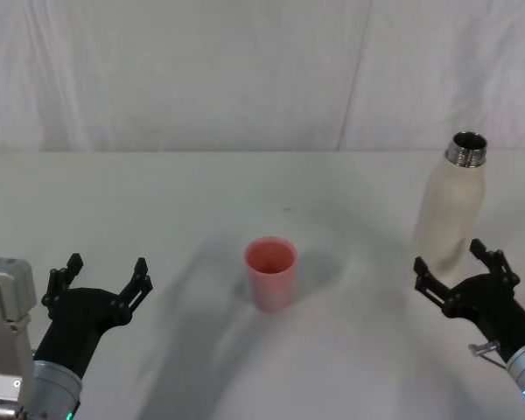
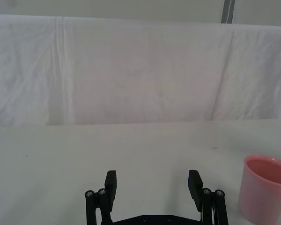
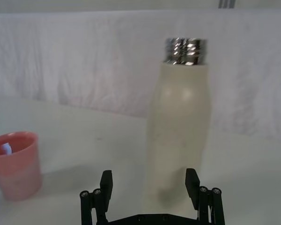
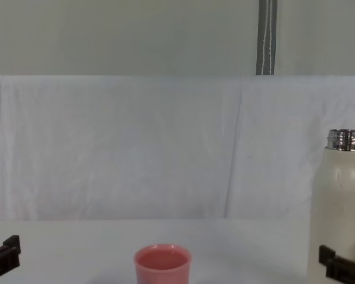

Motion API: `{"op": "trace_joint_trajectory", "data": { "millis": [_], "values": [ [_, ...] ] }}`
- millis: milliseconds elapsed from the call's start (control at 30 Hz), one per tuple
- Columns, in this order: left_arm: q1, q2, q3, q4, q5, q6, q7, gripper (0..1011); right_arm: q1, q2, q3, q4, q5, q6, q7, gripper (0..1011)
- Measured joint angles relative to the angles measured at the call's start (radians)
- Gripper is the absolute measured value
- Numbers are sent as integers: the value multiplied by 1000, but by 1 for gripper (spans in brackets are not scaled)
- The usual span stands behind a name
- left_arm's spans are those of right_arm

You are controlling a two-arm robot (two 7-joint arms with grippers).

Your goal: Grasp the thermos with one hand and pour water into the cup lid.

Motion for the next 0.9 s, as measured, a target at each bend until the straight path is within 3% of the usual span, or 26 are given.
{"op": "trace_joint_trajectory", "data": {
  "millis": [900],
  "values": [
    [0,0,0,0,0,0,0,1001,9,-9,-61,60,6,-29,27,1001]
  ]
}}
